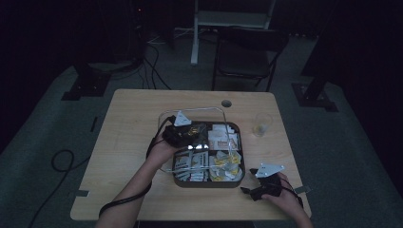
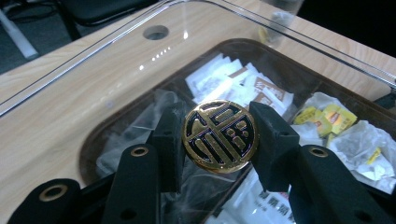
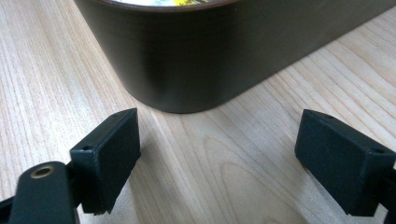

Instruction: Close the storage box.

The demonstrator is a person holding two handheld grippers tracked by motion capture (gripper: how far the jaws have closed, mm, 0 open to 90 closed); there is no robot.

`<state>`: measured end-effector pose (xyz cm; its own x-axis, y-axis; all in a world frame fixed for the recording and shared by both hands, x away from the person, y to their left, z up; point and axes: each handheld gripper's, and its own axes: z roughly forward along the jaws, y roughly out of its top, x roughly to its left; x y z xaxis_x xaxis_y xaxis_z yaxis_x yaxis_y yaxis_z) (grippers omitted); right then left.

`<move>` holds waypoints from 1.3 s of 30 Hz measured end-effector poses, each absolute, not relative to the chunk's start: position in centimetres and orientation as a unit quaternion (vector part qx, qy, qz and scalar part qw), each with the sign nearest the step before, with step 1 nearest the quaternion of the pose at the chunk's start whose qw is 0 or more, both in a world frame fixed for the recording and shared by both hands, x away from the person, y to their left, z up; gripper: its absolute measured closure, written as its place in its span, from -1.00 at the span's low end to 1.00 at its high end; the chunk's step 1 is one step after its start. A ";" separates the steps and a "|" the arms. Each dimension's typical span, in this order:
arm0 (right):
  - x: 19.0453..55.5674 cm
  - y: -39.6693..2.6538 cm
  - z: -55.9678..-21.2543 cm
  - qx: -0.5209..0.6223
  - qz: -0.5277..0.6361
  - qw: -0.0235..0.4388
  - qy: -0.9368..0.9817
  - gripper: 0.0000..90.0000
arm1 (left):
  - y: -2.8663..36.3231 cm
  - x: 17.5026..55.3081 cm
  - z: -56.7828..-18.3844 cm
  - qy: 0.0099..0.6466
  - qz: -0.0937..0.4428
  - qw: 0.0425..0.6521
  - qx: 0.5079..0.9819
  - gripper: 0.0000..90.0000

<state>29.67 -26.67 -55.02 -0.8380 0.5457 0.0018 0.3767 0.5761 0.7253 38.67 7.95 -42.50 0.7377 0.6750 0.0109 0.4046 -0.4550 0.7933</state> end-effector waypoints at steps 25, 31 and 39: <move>29.7 -26.7 -55.0 0.262 0.379 0.112 0.881 -0.70 | 2.7 38.3 -46.2 0.296 0.137 0.381 0.865 0.33; 29.7 -26.7 -55.0 0.262 0.379 0.112 0.881 -0.70 | 2.6 38.4 -47.0 0.300 0.140 0.373 0.867 0.33; 29.7 -26.7 -55.0 0.262 0.379 0.112 0.881 -0.70 | 2.6 38.7 -47.5 0.299 0.133 0.378 0.866 0.33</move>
<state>29.66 -26.67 -55.02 -0.8378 0.5459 0.0018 0.3768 0.5759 0.7255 38.66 2.56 -47.46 0.7860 0.6182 0.0043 0.4171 -0.5354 0.7344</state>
